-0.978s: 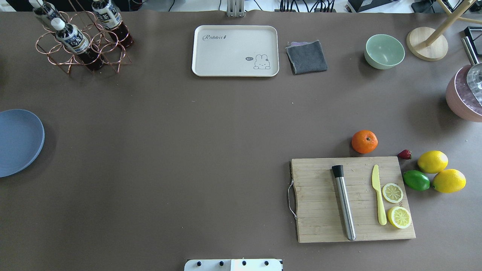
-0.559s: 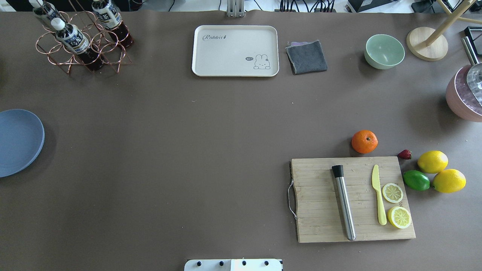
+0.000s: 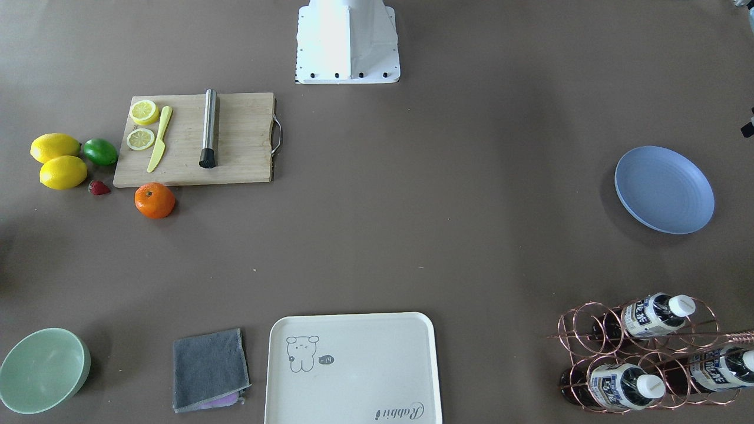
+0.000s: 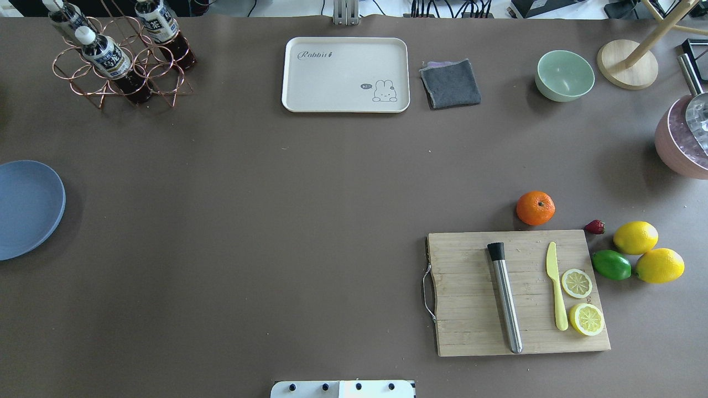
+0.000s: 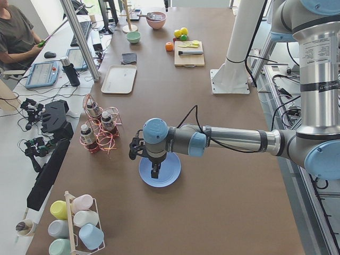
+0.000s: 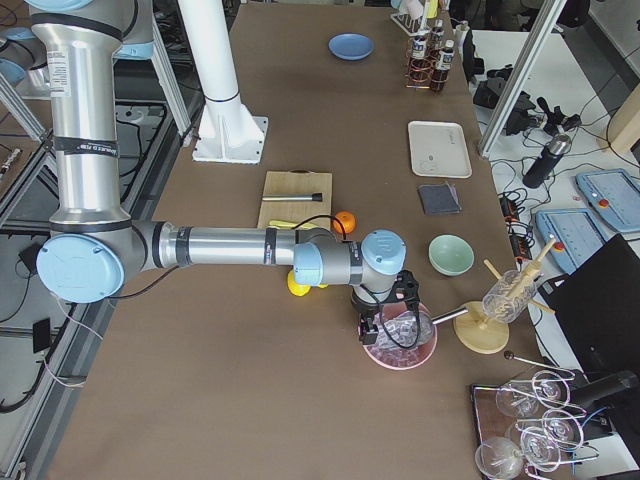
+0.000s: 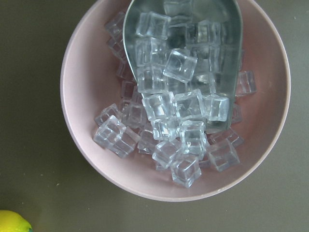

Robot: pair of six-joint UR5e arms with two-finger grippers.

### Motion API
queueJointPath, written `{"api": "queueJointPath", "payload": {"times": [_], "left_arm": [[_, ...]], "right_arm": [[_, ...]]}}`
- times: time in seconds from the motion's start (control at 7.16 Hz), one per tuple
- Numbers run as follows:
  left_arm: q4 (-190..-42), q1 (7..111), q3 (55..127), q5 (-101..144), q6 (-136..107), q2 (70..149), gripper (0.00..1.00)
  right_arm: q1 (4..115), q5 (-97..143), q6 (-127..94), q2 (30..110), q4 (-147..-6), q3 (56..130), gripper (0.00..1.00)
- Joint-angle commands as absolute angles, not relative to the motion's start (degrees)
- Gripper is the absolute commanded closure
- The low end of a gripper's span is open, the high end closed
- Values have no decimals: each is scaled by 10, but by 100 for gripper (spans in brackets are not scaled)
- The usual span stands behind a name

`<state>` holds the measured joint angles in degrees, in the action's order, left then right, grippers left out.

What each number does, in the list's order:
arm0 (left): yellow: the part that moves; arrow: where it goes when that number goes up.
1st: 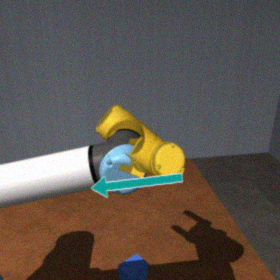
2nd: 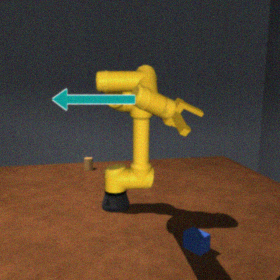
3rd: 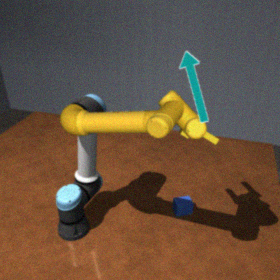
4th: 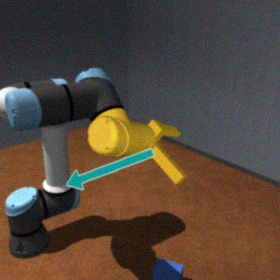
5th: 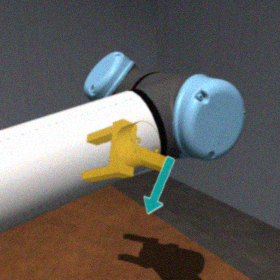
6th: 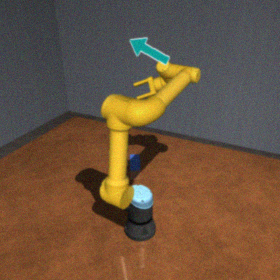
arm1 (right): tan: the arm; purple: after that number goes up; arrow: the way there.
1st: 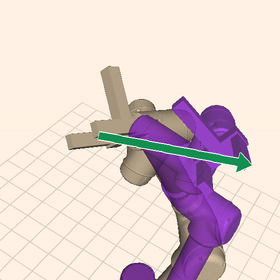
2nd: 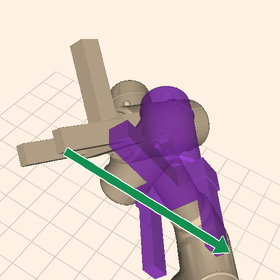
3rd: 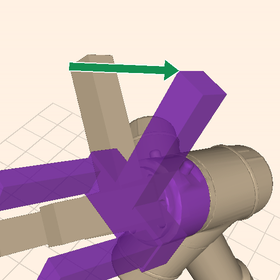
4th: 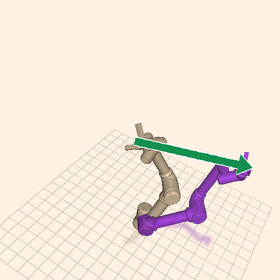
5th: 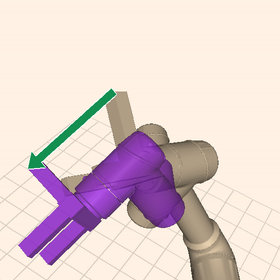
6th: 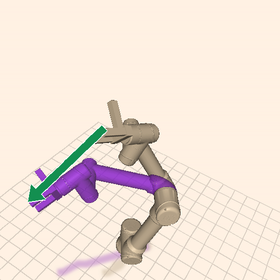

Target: Pick orange to plate

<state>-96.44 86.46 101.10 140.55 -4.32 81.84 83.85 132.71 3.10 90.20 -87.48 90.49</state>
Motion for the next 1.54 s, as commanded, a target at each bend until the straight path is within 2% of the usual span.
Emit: {"api": "queueJointPath", "payload": {"times": [0.0, 1.4], "left_arm": [[-967, 865, 1011, 1407, -46, 804, 2], [-1013, 866, 1003, 1407, -50, 779, 2]], "right_arm": [[838, 1327, 35, 904, -875, 905, 0], [837, 1341, 58, 910, -868, 912, 0]]}}
